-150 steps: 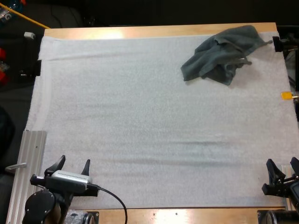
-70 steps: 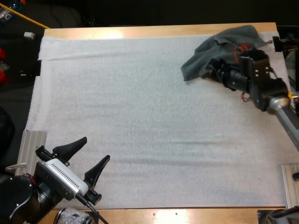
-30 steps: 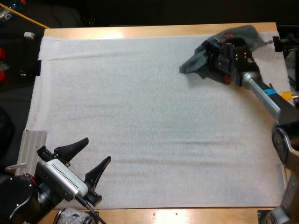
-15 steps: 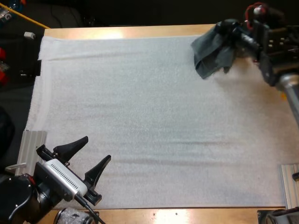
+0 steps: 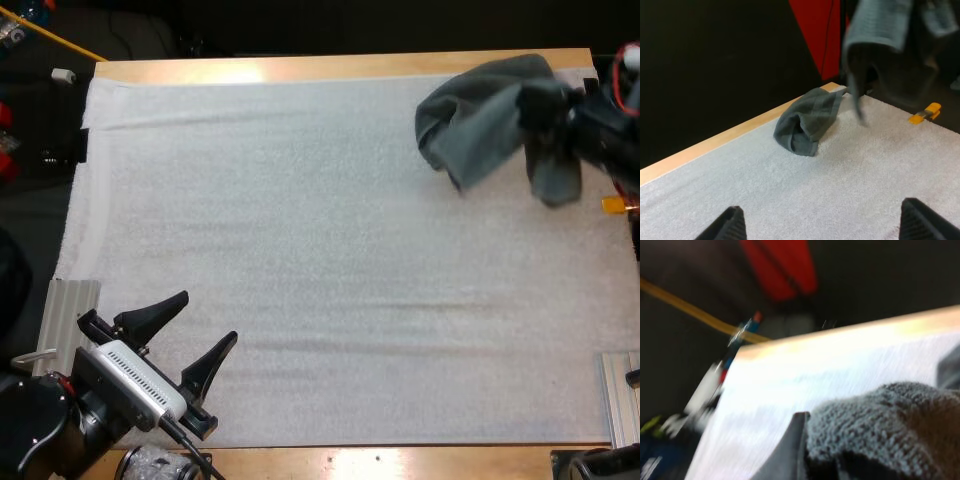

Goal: Pick towel from pile, fold and stack

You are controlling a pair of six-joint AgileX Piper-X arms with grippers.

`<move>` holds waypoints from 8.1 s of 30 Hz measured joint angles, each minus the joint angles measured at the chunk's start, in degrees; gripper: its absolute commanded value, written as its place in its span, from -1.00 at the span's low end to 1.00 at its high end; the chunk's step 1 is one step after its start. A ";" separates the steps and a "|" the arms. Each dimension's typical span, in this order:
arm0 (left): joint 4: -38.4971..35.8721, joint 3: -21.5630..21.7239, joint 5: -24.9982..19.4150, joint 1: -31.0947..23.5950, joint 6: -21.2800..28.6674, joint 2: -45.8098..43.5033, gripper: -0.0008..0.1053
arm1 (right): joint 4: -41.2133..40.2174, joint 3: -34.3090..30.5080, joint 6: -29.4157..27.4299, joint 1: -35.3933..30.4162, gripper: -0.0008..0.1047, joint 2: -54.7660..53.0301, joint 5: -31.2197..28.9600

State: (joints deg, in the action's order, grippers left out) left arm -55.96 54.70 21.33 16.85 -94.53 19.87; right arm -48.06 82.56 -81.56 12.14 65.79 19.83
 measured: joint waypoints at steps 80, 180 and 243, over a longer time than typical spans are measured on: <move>0.00 0.00 0.00 0.00 -1.04 0.00 0.15 | 8.83 0.11 18.00 23.59 0.51 36.71 3.55; -13.16 0.00 1.22 0.00 -1.08 0.00 0.15 | -5.48 -3.97 -4.15 35.44 -0.99 45.69 -26.97; -12.95 0.00 1.22 0.00 -0.70 0.00 0.15 | -33.53 21.70 -11.60 41.51 -0.99 36.26 -12.68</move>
State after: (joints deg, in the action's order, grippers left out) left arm -68.90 54.70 22.55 16.85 -95.23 19.87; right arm -81.60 104.26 -93.16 53.64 102.05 7.15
